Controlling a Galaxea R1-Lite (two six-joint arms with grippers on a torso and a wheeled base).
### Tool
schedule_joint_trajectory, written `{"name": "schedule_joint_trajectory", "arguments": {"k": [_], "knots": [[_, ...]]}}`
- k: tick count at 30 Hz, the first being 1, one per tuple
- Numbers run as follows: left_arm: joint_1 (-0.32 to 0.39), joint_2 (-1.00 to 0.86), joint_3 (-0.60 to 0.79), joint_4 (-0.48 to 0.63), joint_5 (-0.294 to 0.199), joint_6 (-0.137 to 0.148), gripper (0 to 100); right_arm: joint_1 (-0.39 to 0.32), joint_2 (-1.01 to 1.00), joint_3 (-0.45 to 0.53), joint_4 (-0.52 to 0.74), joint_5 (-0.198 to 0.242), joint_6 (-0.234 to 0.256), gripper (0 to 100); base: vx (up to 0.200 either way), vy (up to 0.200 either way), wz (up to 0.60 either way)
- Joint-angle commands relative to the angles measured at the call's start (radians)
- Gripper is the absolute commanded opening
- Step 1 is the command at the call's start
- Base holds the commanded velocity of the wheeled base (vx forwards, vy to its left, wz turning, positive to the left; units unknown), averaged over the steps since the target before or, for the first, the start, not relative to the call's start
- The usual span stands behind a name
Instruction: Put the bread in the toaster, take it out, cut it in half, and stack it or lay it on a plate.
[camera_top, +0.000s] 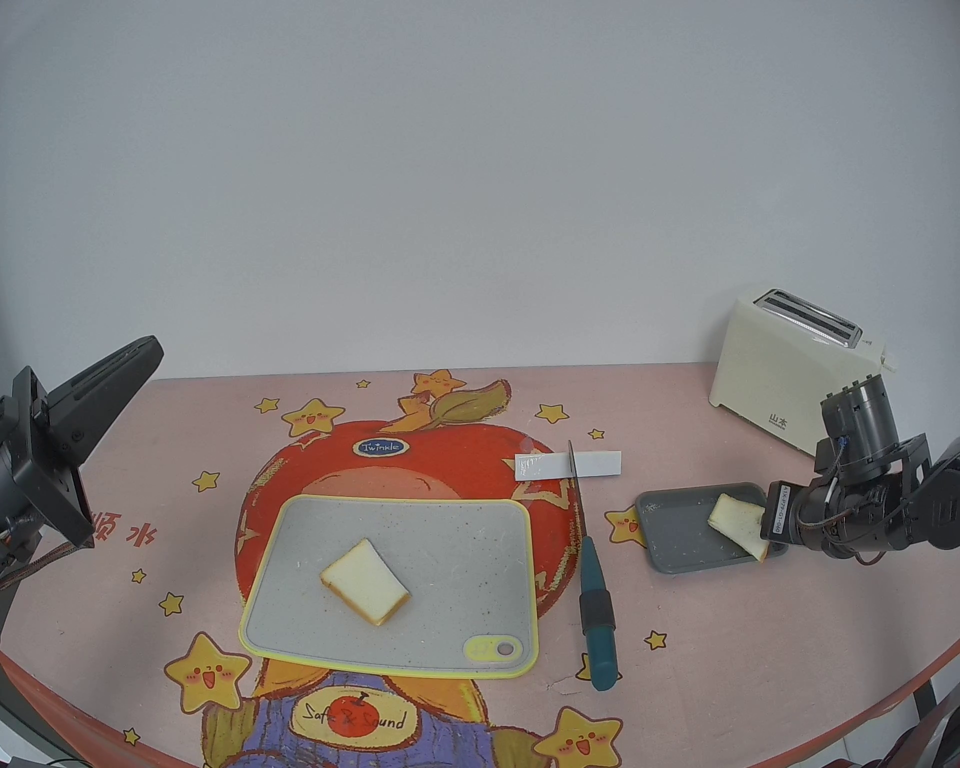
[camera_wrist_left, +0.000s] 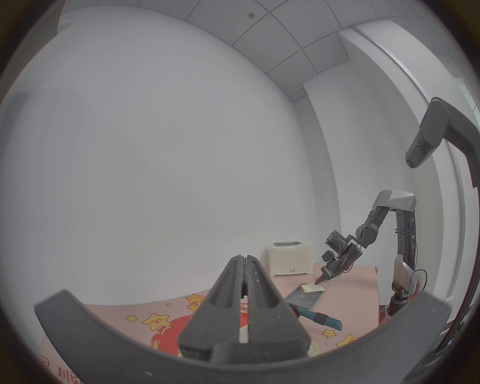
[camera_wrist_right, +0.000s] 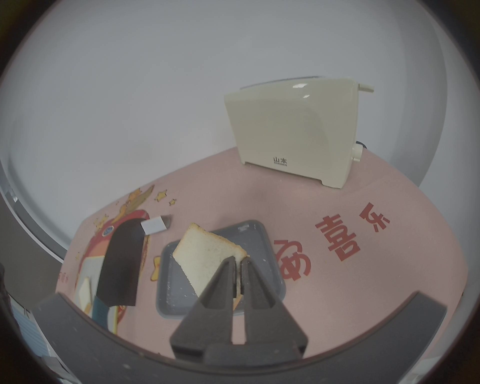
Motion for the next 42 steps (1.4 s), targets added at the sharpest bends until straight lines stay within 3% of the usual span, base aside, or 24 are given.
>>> {"name": "schedule_joint_trajectory", "arguments": {"k": [1,34,35,42], "knots": [[0.000,0.001,0.006,0.000,-0.003,0.002,0,0.000,0.017,-0.001,-0.002,0.000,0.000,0,0.000,0.000,0.00],[0.002,0.001,0.011,0.000,-0.018,0.012,0,-0.002,0.049,-0.021,-0.038,-0.001,0.004,0,0.000,0.000,0.00],[0.002,0.001,0.011,0.000,-0.018,0.012,0,0.000,0.047,-0.021,-0.038,-0.001,0.004,100,0.000,0.000,0.00],[0.000,0.001,0.012,0.000,-0.018,0.012,0,0.006,0.041,-0.013,-0.038,-0.001,0.003,100,0.000,0.000,0.00]]}}
